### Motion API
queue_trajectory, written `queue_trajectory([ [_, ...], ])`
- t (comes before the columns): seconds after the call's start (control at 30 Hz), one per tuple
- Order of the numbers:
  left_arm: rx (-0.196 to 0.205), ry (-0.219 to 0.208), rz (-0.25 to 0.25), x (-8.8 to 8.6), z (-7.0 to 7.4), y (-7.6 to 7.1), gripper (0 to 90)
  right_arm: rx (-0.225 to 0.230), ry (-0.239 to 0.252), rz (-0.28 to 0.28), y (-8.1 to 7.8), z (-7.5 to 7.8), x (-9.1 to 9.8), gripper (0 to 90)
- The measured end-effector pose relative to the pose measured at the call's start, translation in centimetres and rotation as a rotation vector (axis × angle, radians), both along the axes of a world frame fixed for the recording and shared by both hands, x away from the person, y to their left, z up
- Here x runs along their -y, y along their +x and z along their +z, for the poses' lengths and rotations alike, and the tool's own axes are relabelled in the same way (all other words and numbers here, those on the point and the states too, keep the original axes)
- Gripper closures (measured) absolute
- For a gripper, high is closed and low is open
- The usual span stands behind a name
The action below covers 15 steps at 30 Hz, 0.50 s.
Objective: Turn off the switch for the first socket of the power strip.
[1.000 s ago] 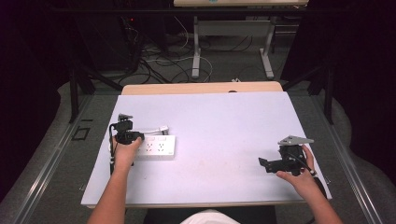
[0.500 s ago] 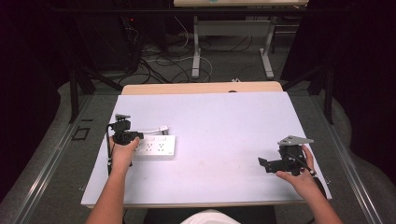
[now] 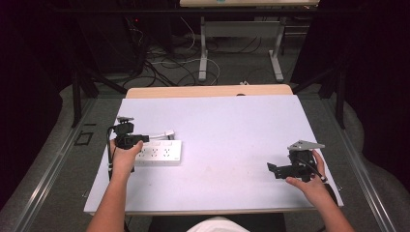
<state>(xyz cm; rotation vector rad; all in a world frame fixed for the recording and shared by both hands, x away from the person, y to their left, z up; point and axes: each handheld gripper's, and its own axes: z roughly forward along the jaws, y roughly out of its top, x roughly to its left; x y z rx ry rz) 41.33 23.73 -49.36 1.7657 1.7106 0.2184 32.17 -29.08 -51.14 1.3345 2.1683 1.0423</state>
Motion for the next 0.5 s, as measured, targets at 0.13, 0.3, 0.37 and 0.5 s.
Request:
queue_trajectory([
  [0.13, 0.005, 0.012, -0.023, 0.1, 0.4, -0.3, 76.3, -0.003, 0.003, -0.001, 0.0, -0.1, 0.0, 0.0],
  [0.3, 0.004, -0.012, -0.059, 0.5, 0.9, -0.6, 68.7, -0.002, 0.014, -0.005, 0.0, 0.0, 0.2, 0.0],
  [0.37, 0.017, -0.013, -0.061, 0.7, 0.9, -0.6, 64.4, -0.001, 0.017, -0.007, 0.0, 0.0, 0.3, 0.0],
  [0.5, 0.025, 0.005, -0.091, 1.1, 1.2, -0.7, 57.7, 0.0, 0.014, -0.01, 0.0, -0.2, 0.7, 0.0],
])
